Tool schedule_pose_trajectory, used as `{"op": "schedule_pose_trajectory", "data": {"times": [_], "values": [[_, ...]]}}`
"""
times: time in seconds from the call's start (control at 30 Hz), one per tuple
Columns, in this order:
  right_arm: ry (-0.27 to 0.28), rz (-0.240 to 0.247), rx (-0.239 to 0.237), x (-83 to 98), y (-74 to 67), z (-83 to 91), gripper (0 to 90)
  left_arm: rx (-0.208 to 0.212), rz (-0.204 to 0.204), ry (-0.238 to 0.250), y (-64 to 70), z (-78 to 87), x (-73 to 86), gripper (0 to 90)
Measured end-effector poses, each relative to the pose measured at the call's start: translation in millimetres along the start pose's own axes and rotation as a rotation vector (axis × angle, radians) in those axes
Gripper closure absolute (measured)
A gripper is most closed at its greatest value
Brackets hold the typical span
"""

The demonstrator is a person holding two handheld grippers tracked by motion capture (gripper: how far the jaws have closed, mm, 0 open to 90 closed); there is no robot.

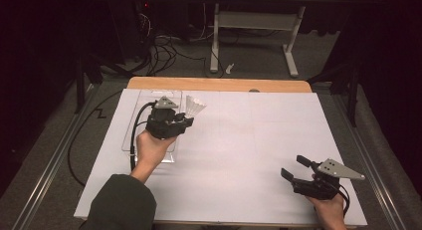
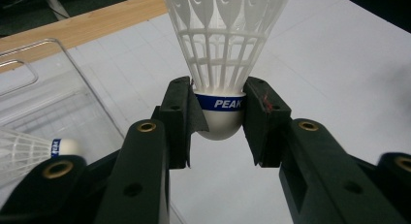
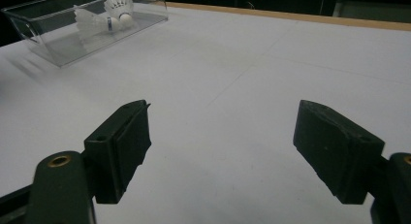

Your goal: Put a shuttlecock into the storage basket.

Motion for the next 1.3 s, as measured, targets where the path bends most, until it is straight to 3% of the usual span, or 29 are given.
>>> {"op": "schedule_pose_trajectory", "data": {"times": [1.3], "values": [[0.002,0.003,0.000,-0.2,-0.1,0.2,21.4,-0.079,0.073,0.014,-36.3,16.1,10.4,65.3]]}}
Point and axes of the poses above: each handheld gripper's, and its own axes: z roughly backward along the jaws, x roughly out of its underside, y roughly to its right, the point moved 1 cm from there along -z, roughly forward along the jaws, and after that the axes turned 11 degrees about -x, right-handed, at the moved point
